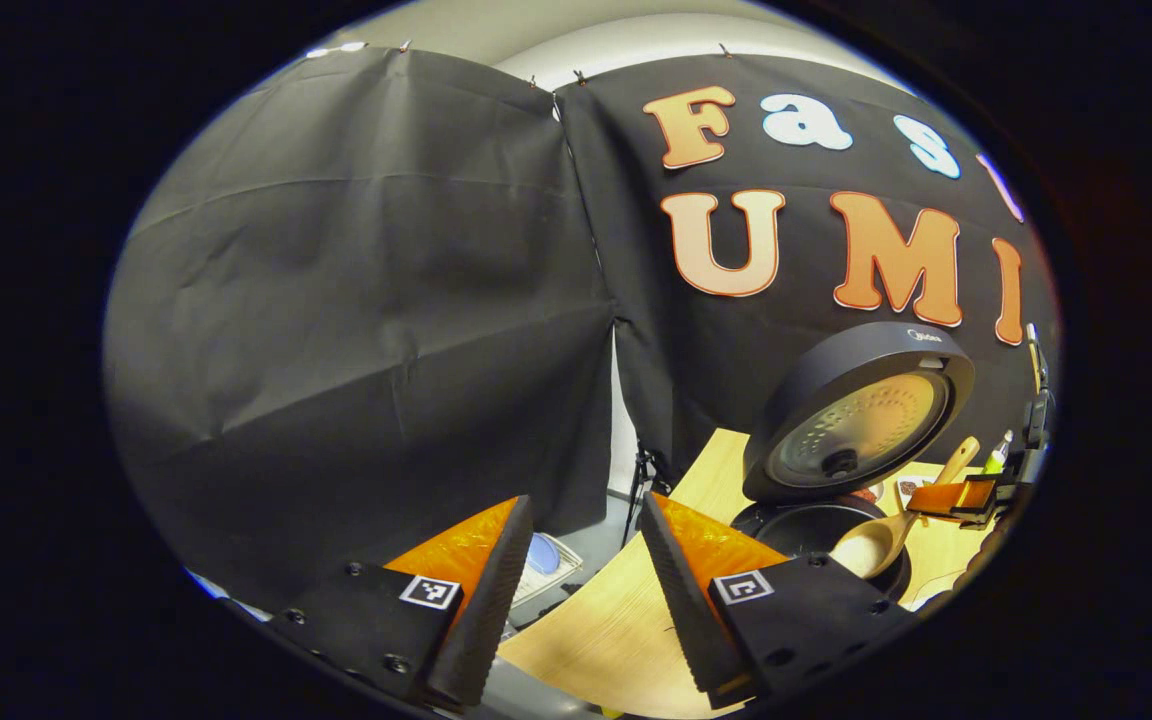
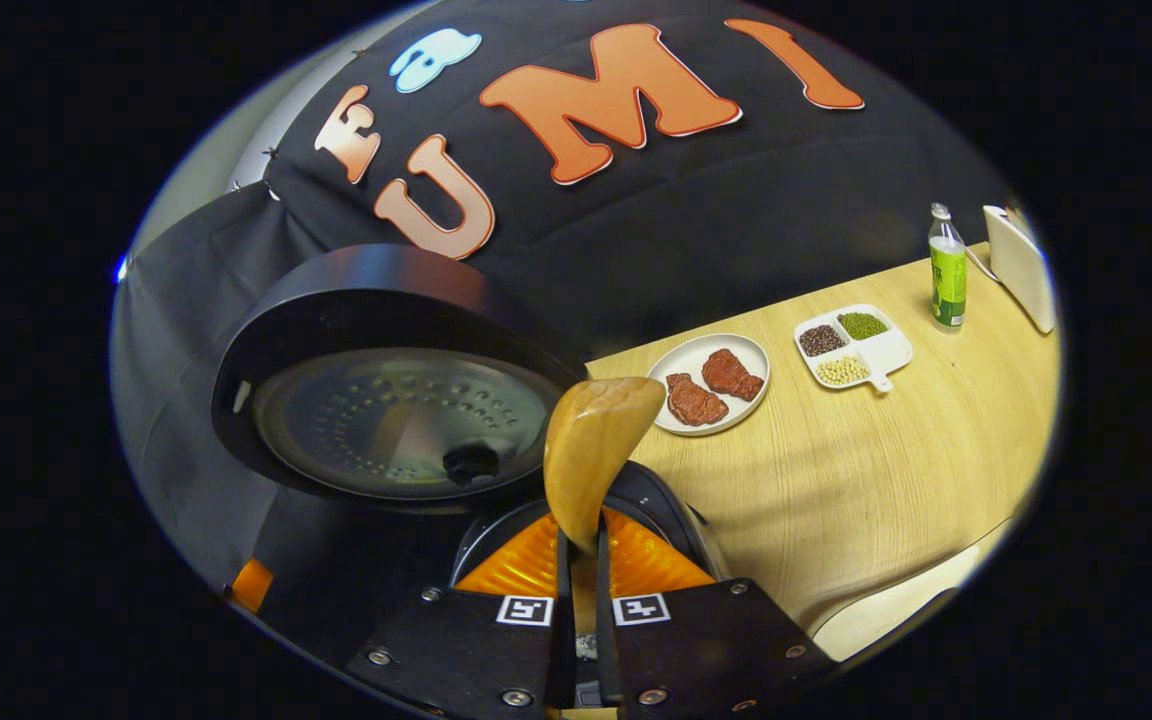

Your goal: Close the left gripper, press the button to open the rice cooker; take a wooden spoon from the chopstick holder with the right hand, scoop a spoonful of rice and pour it into the rice cooker, then put the wooden spoon back into the chopstick holder.

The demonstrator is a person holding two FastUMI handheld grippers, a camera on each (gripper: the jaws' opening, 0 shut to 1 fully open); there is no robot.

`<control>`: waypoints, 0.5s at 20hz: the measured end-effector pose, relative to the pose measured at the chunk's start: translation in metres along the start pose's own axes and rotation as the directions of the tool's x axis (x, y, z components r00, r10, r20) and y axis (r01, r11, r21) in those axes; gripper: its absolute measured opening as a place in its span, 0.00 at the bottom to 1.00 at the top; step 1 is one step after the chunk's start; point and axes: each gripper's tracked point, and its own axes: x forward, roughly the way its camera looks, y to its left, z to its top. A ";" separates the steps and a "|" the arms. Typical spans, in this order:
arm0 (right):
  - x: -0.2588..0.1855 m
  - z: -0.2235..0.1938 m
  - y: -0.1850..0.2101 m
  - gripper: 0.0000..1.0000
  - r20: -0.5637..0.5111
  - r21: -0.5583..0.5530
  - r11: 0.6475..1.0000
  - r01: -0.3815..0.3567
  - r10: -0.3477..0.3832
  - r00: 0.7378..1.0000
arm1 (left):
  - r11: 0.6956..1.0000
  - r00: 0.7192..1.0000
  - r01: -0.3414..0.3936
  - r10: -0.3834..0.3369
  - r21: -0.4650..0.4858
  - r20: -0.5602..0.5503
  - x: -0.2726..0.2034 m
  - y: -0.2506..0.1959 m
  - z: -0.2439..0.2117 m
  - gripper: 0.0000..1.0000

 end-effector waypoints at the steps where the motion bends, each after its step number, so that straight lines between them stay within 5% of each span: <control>1: 0.000 0.001 0.000 0.08 0.008 -0.016 1.000 0.004 -0.004 1.000 | 1.000 1.000 0.002 -0.002 0.003 0.001 0.000 -0.001 0.000 0.70; 5: -0.004 0.003 0.006 0.07 0.032 -0.079 0.997 0.011 -0.008 0.999 | 1.000 1.000 0.005 -0.005 0.000 -0.009 0.001 -0.001 -0.005 0.70; 6: -0.005 0.004 0.007 0.08 0.042 -0.094 0.995 0.014 -0.010 0.999 | 1.000 1.000 0.003 -0.003 -0.001 -0.011 0.002 -0.001 -0.005 0.77; 7: -0.006 0.003 0.009 0.08 0.045 -0.112 0.994 0.016 -0.011 0.999 | 1.000 1.000 0.004 -0.004 -0.001 -0.012 0.002 -0.001 -0.006 0.70; 10: -0.007 0.001 0.012 0.08 0.057 -0.168 0.986 0.020 -0.011 0.998 | 1.000 1.000 0.007 -0.007 0.004 -0.013 0.002 0.000 -0.006 0.70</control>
